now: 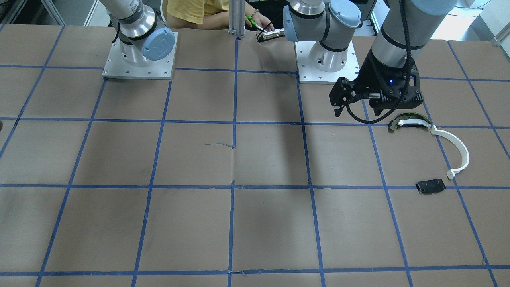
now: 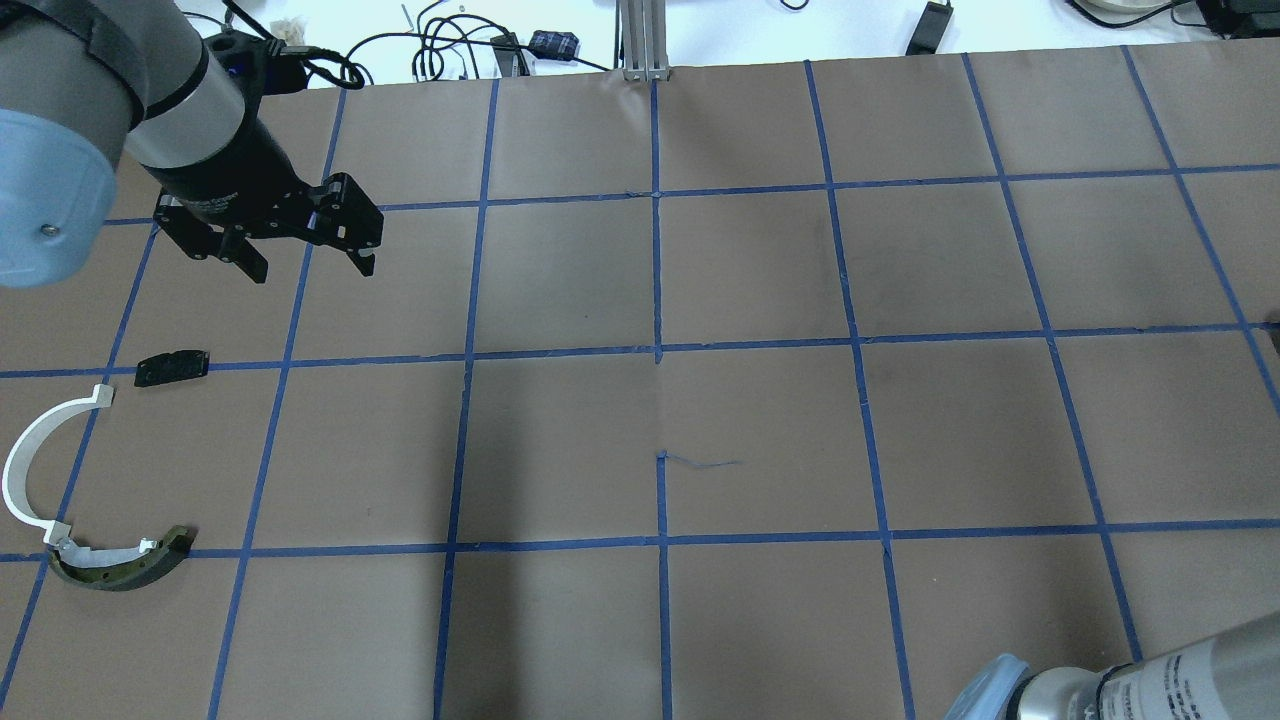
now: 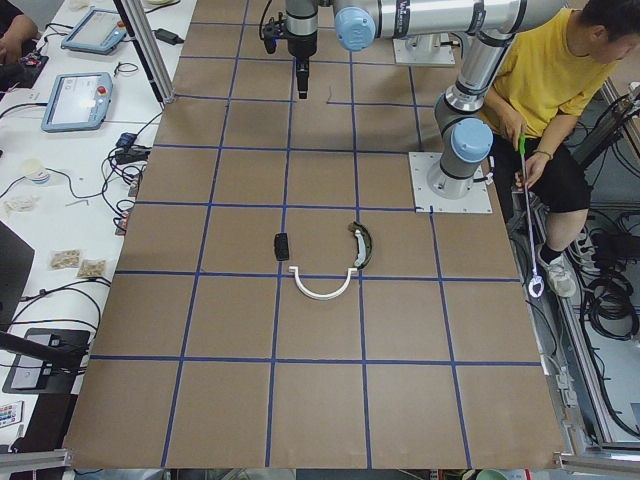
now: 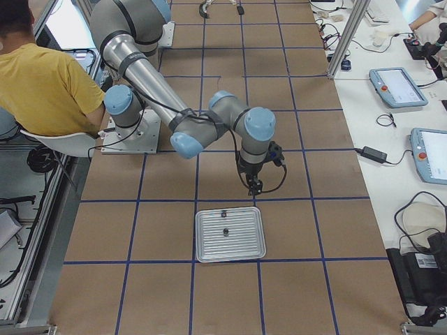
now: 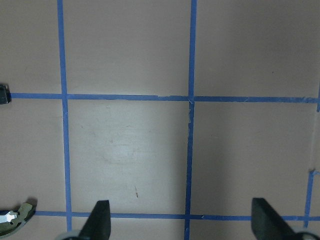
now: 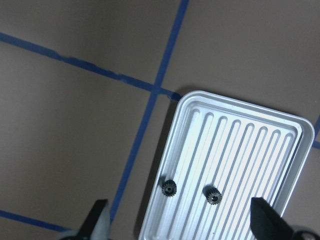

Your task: Place bearing gear from tray to pile

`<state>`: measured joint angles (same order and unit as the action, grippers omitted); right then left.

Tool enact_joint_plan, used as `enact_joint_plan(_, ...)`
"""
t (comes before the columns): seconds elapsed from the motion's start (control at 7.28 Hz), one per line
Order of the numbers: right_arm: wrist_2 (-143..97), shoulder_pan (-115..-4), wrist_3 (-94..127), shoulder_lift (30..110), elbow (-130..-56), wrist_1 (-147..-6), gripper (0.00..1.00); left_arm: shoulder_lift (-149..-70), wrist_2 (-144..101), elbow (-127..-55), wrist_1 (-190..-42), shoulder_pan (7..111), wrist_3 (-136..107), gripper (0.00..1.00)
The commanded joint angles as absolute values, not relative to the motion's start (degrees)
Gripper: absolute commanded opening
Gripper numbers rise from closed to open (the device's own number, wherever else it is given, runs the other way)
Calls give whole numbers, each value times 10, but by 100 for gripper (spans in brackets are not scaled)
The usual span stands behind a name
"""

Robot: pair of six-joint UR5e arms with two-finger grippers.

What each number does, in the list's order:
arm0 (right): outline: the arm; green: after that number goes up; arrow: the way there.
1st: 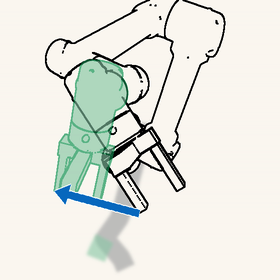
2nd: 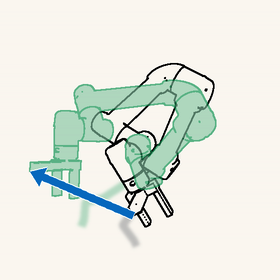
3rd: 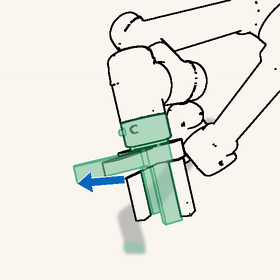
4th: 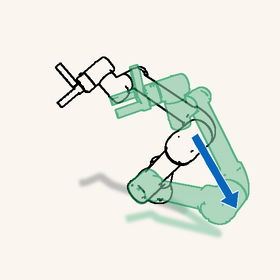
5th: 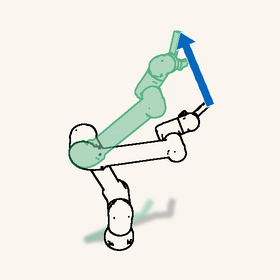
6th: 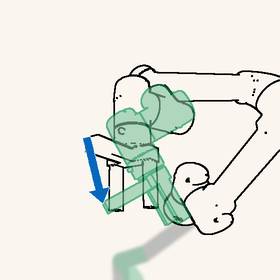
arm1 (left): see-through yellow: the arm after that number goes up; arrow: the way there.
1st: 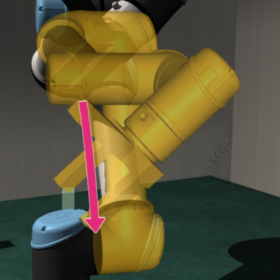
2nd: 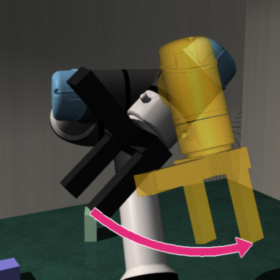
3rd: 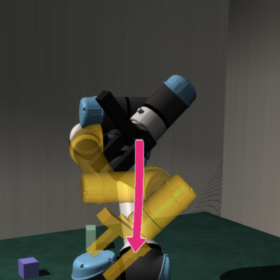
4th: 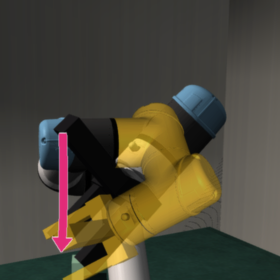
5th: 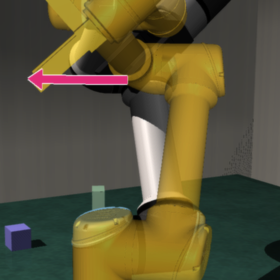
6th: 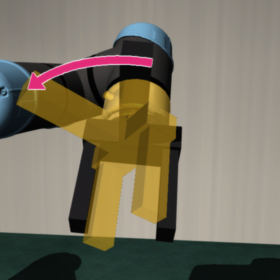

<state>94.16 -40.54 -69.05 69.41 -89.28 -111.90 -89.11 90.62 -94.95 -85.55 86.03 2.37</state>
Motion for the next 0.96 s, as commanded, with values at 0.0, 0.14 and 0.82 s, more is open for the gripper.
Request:
enact_joint_plan(0.0, 941, -350, -727, 628, -893, -1180, 100, -891, 906, -949, -855, 860, 24, 100)
enact_joint_plan(0.14, 939, -338, -753, 609, -893, -1191, 100, -891, 906, -949, -855, 860, 24, 100)
enact_joint_plan(0.82, 933, -323, -752, 563, -908, -1236, 97, -892, 907, -948, -855, 860, 24, 100)
